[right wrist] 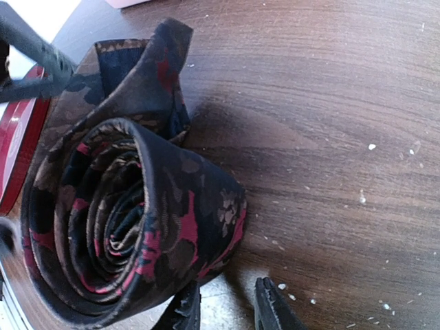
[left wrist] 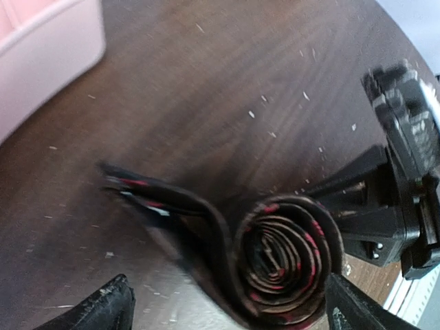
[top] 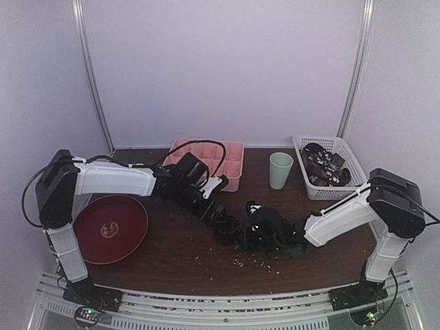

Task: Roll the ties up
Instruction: Roll the tie at the center of the board, then pick up the tie from the center of the board, then place the tie in the storage box.

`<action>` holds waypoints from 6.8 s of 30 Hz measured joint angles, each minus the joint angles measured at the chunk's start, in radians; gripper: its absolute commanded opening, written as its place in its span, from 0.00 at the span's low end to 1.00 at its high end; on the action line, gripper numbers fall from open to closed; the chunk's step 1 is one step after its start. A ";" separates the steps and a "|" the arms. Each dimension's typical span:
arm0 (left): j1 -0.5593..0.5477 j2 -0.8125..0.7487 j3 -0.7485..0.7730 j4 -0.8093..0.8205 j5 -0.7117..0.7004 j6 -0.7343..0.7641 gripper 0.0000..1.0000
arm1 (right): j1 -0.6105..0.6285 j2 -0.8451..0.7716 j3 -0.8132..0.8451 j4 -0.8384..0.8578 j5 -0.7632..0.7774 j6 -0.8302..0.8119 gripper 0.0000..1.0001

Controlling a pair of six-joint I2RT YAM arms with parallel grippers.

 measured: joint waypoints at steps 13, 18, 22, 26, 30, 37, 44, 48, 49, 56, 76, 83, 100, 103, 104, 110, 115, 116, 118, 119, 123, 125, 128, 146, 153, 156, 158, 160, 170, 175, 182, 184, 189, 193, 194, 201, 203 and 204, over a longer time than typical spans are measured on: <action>-0.066 0.051 0.055 -0.017 -0.013 0.000 0.98 | -0.005 -0.010 -0.034 0.055 0.009 0.017 0.28; -0.074 0.079 0.080 -0.038 -0.039 0.000 0.98 | -0.005 -0.010 -0.035 0.076 0.009 0.018 0.28; -0.088 0.110 0.095 -0.053 -0.064 0.000 0.98 | -0.005 -0.010 -0.041 0.089 0.009 0.021 0.28; -0.104 0.115 0.100 -0.071 -0.094 0.000 0.98 | -0.006 -0.010 -0.048 0.092 0.009 0.021 0.28; -0.116 0.123 0.114 -0.083 -0.130 0.003 0.95 | -0.007 -0.010 -0.049 0.098 0.010 0.022 0.27; -0.127 0.164 0.146 -0.114 -0.180 0.023 0.96 | -0.008 -0.010 -0.062 0.108 0.014 0.025 0.27; -0.143 0.183 0.161 -0.140 -0.208 0.061 0.93 | -0.014 -0.019 -0.097 0.114 0.023 0.026 0.27; -0.144 0.193 0.177 -0.146 -0.228 0.072 0.88 | -0.016 -0.051 -0.120 0.115 0.027 0.029 0.27; -0.144 0.196 0.182 -0.146 -0.232 0.074 0.87 | -0.017 -0.061 -0.126 0.116 0.029 0.031 0.27; -0.144 0.235 0.194 -0.144 -0.249 0.083 0.70 | -0.017 -0.112 -0.166 0.122 0.048 0.046 0.27; -0.151 0.210 0.152 -0.113 -0.280 0.059 0.24 | -0.017 -0.199 -0.227 0.119 0.079 0.049 0.27; -0.147 0.119 0.155 -0.150 -0.351 0.039 0.21 | -0.017 -0.278 -0.262 0.105 0.087 0.057 0.27; 0.222 0.270 0.723 -0.231 -0.435 0.018 0.17 | -0.017 -0.440 -0.290 0.013 0.087 0.069 0.28; 0.237 0.355 0.792 -0.243 -0.438 0.005 0.16 | -0.017 -0.453 -0.293 0.001 0.088 0.069 0.28; 0.240 0.380 0.800 -0.243 -0.438 -0.001 0.16 | -0.017 -0.459 -0.297 0.001 0.089 0.069 0.28; 0.249 0.476 0.800 -0.254 -0.421 -0.026 0.16 | -0.017 -0.481 -0.325 -0.001 0.097 0.070 0.28; 0.250 0.500 0.792 -0.248 -0.404 -0.036 0.15 | -0.017 -0.492 -0.331 -0.004 0.101 0.070 0.28; 0.250 0.500 0.790 -0.244 -0.403 -0.039 0.15 | -0.017 -0.493 -0.331 -0.004 0.103 0.070 0.28; 0.250 0.499 0.782 -0.234 -0.400 -0.046 0.15 | -0.017 -0.494 -0.331 -0.005 0.107 0.070 0.28; 0.250 0.499 0.773 -0.229 -0.399 -0.051 0.14 | -0.017 -0.496 -0.331 -0.005 0.109 0.070 0.28; 0.250 0.499 0.718 -0.198 -0.394 -0.073 0.13 | -0.017 -0.498 -0.331 -0.008 0.115 0.070 0.28; 0.249 0.490 0.693 -0.169 -0.388 -0.080 0.12 | -0.017 -0.498 -0.331 -0.008 0.115 0.070 0.28; 0.249 0.462 0.637 -0.128 -0.385 -0.090 0.12 | -0.017 -0.498 -0.331 -0.009 0.116 0.070 0.28; 0.226 0.392 0.505 -0.081 -0.425 -0.143 0.12 | -0.017 -0.507 -0.338 -0.023 0.118 0.077 0.29; 0.209 0.408 0.485 -0.022 -0.442 -0.202 0.12 | -0.017 -0.507 -0.340 -0.026 0.117 0.077 0.28; 0.203 0.408 0.463 0.006 -0.448 -0.215 0.11 | -0.017 -0.511 -0.340 -0.046 0.117 0.075 0.29; 0.194 0.393 0.433 0.027 -0.457 -0.216 0.11 | -0.017 -0.528 -0.340 -0.065 0.117 0.074 0.29; 0.182 0.367 0.388 0.044 -0.464 -0.216 0.11 | -0.017 -0.554 -0.340 -0.077 0.118 0.074 0.29; 0.117 0.288 0.284 0.003 -0.469 -0.214 0.24 | -0.017 -0.607 -0.340 -0.101 0.127 0.079 0.29; 0.117 0.317 0.330 -0.031 -0.462 -0.200 0.28 | -0.017 -0.621 -0.340 -0.113 0.134 0.088 0.29; 0.117 0.323 0.351 -0.066 -0.462 -0.199 0.35 | -0.017 -0.622 -0.340 -0.113 0.137 0.092 0.29; 0.116 0.323 0.354 -0.078 -0.457 -0.199 0.37 | -0.017 -0.623 -0.340 -0.113 0.138 0.092 0.29; 0.115 0.323 0.363 -0.107 -0.444 -0.198 0.45 | -0.017 -0.626 -0.351 -0.113 0.152 0.093 0.29; 0.115 0.321 0.373 -0.127 -0.443 -0.197 0.47 | -0.017 -0.646 -0.367 -0.116 0.157 0.094 0.29; 0.115 0.321 0.375 -0.131 -0.443 -0.198 0.48 | -0.017 -0.656 -0.370 -0.116 0.158 0.093 0.29; 0.115 0.321 0.411 -0.182 -0.439 -0.201 0.55 | -0.017 -0.703 -0.378 -0.135 0.164 0.093 0.29; 0.115 0.321 0.420 -0.198 -0.438 -0.201 0.56 | -0.017 -0.717 -0.379 -0.140 0.169 0.093 0.29; 0.115 0.321 0.422 -0.201 -0.437 -0.200 0.56 | -0.017 -0.722 -0.379 -0.143 0.171 0.093 0.29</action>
